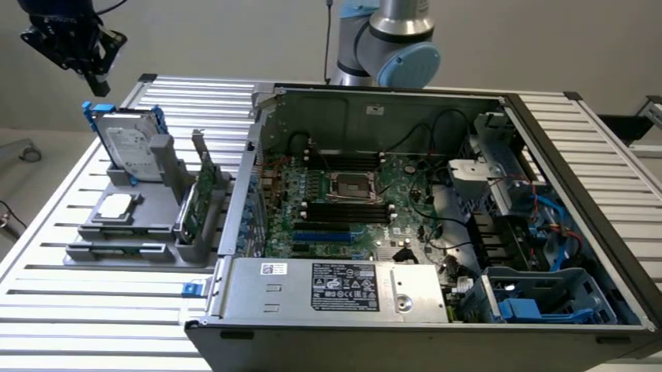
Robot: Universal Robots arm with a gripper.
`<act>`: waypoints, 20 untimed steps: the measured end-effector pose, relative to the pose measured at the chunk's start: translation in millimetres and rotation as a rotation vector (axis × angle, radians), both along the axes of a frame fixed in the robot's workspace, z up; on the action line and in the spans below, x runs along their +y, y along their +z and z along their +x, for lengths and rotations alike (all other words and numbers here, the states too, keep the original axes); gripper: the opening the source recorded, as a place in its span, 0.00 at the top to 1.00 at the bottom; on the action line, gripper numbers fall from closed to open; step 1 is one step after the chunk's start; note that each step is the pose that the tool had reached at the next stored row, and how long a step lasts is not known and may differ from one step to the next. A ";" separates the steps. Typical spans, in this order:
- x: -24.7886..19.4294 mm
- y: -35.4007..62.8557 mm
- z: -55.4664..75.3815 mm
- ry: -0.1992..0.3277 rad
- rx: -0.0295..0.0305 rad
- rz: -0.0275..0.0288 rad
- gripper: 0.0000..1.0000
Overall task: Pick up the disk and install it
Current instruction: 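Pick up the disk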
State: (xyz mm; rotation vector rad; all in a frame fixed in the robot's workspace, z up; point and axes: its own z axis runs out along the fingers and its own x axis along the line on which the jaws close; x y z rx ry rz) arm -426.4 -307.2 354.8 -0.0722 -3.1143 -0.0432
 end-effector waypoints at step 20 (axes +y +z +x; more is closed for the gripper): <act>0.0 -0.8 -0.7 0.295 0.0003 0.0026 0.89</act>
